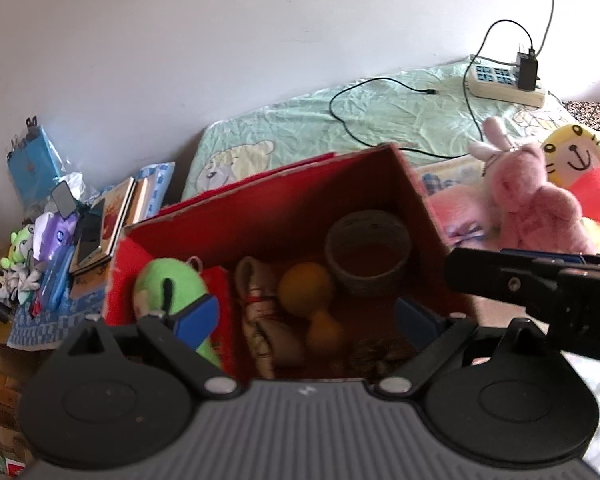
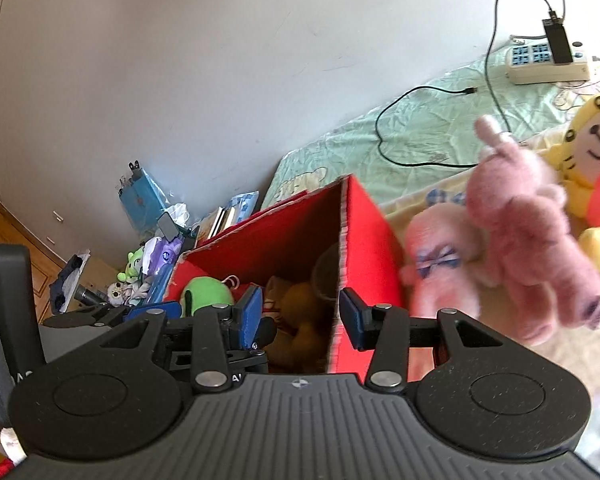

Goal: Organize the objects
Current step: 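Move the right gripper back over the bed to the pink teddy bear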

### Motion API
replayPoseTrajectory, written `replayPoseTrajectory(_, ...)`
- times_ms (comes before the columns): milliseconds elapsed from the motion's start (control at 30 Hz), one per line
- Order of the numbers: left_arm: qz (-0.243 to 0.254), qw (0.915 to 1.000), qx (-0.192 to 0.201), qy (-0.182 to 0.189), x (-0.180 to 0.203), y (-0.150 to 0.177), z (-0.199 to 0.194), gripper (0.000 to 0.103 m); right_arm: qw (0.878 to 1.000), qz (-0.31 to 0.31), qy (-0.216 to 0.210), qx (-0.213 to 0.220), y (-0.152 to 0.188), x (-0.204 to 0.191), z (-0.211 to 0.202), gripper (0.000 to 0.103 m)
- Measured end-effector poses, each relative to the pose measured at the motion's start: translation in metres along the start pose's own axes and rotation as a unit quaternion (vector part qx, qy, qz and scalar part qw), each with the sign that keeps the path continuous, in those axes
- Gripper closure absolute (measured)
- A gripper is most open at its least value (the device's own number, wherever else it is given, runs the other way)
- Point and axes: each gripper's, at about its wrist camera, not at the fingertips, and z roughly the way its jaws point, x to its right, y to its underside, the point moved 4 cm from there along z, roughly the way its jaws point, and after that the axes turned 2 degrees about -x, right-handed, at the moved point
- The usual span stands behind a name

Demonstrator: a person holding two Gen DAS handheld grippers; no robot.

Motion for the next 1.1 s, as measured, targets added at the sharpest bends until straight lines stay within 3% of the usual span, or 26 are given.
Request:
replayPoseTrajectory(500,-0.002,0.9999,-0.011,-0.006,0.071,-0.018,-0.006,0.007,1.0,0.006,-0.005,0.0,-0.02,0.055,-0.038,0.05)
replayPoseTrajectory(1100,0.037,0.9991,-0.014,0.01,0.143,-0.029,-0.01,0.007,0.999,0.034,0.007,0.006,-0.029,0.11,-0.069,0.05)
